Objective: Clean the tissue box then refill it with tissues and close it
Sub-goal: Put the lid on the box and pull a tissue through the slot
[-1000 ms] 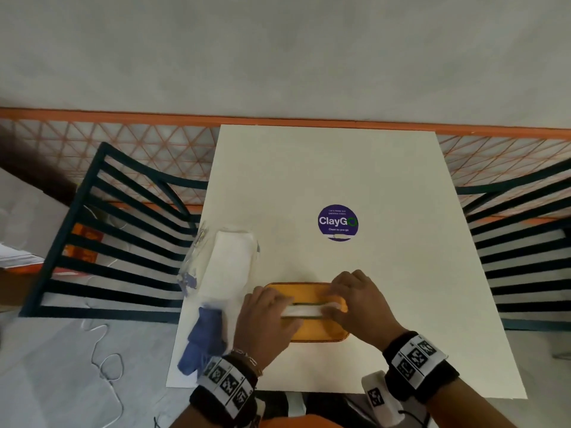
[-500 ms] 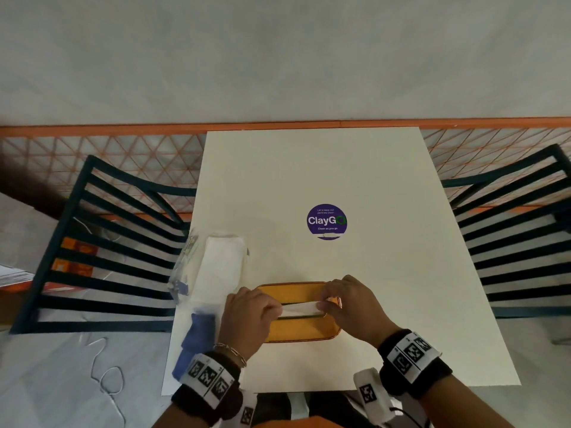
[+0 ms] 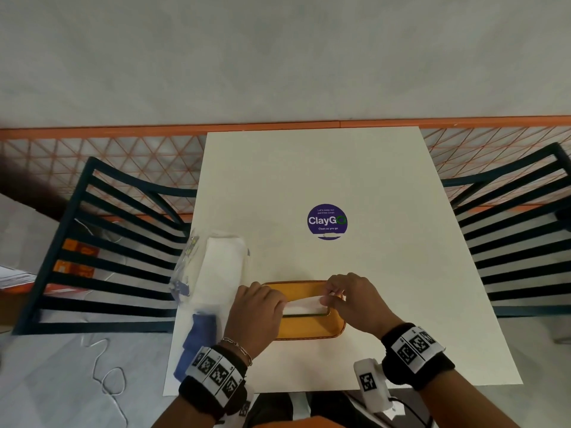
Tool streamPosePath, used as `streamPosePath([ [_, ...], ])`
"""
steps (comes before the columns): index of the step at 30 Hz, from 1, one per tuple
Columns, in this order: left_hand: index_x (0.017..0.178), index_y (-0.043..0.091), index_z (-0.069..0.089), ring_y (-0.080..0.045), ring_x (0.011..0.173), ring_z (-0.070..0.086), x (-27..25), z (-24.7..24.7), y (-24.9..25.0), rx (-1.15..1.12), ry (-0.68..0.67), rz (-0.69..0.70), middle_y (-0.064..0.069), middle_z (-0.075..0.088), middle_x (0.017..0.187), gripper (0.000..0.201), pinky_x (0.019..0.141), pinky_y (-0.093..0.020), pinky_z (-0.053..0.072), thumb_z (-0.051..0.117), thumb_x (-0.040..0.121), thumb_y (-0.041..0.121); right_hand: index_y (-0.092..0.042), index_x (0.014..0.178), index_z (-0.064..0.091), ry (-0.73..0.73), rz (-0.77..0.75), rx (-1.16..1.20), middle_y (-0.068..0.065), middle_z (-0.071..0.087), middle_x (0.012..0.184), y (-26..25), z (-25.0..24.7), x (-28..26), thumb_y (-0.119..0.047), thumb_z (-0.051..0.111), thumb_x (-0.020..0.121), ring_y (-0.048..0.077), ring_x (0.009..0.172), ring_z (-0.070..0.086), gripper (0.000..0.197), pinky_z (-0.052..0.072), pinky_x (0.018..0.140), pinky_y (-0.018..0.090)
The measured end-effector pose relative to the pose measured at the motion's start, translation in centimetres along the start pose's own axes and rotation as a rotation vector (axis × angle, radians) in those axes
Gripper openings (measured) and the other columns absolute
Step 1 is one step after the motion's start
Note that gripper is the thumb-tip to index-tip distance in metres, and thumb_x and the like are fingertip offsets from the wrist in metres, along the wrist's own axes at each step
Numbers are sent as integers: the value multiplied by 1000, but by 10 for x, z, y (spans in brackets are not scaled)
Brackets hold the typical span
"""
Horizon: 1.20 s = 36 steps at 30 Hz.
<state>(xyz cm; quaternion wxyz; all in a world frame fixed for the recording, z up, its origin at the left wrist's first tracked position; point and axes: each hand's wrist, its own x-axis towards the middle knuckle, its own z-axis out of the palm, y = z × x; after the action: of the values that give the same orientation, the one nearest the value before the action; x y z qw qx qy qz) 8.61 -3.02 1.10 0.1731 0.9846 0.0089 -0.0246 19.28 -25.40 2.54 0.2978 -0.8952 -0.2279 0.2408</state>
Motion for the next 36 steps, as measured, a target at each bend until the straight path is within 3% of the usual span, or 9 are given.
streamPosePath([
  [4,101,34,69,-15,82,58,2,1,-6,-30,-51,36,14,65,95,11,71,-33,47,65,90,36,-34,82,65,-32,0,41,-20,67,84,0,-4,1,-26,74,88,-1,83,61,14,46,73,19],
  [7,88,35,67,-14,79,56,7,3,-9,-10,-74,37,14,63,89,8,70,-29,41,74,87,32,-35,81,64,-61,3,61,-15,71,88,0,-5,1,-24,74,89,4,86,64,16,48,73,20],
  [10,90,34,66,-11,86,52,13,0,-11,-54,-100,10,16,63,91,5,75,-26,33,65,94,31,-32,83,66,-69,17,101,-12,73,89,0,-6,1,-21,72,90,5,87,65,14,47,73,18],
  [14,95,32,68,-4,88,44,15,-3,-15,-154,-142,-9,17,66,95,10,78,-26,28,59,99,33,-38,79,61,-70,15,119,-12,73,88,-4,-5,3,-20,70,91,2,85,63,23,43,69,13],
  [21,96,28,72,-5,90,51,21,-5,-21,-297,-147,-65,21,64,89,9,82,-24,35,64,97,31,-37,80,63,-54,35,139,-12,73,87,-8,-8,1,-17,69,91,3,84,63,24,42,69,12],
  [25,97,25,70,-5,87,52,21,-6,-20,-342,-132,-61,16,66,91,7,77,-13,35,63,98,26,-44,75,57,-31,46,146,-12,72,88,-9,-7,1,-18,69,91,4,84,63,33,43,71,14],
  [28,98,25,69,-4,87,53,21,-6,-19,-370,-122,-86,16,64,91,7,77,-18,39,63,98,24,-45,75,56,-19,54,148,-13,71,87,-10,-7,1,-18,70,92,3,82,62,35,42,70,14],
  [33,106,29,70,-8,92,54,19,-4,-24,-256,-190,-45,14,67,100,20,84,-26,41,66,93,43,-33,85,65,-1,88,175,-12,71,88,-9,-6,1,-20,68,94,5,85,64,16,45,73,17],
  [36,101,25,71,-9,88,49,19,-1,-26,-234,-154,-71,10,70,97,16,81,-26,34,63,96,38,-25,90,69,7,113,193,-10,73,89,-8,-4,1,-21,68,93,7,86,65,5,47,72,17],
])
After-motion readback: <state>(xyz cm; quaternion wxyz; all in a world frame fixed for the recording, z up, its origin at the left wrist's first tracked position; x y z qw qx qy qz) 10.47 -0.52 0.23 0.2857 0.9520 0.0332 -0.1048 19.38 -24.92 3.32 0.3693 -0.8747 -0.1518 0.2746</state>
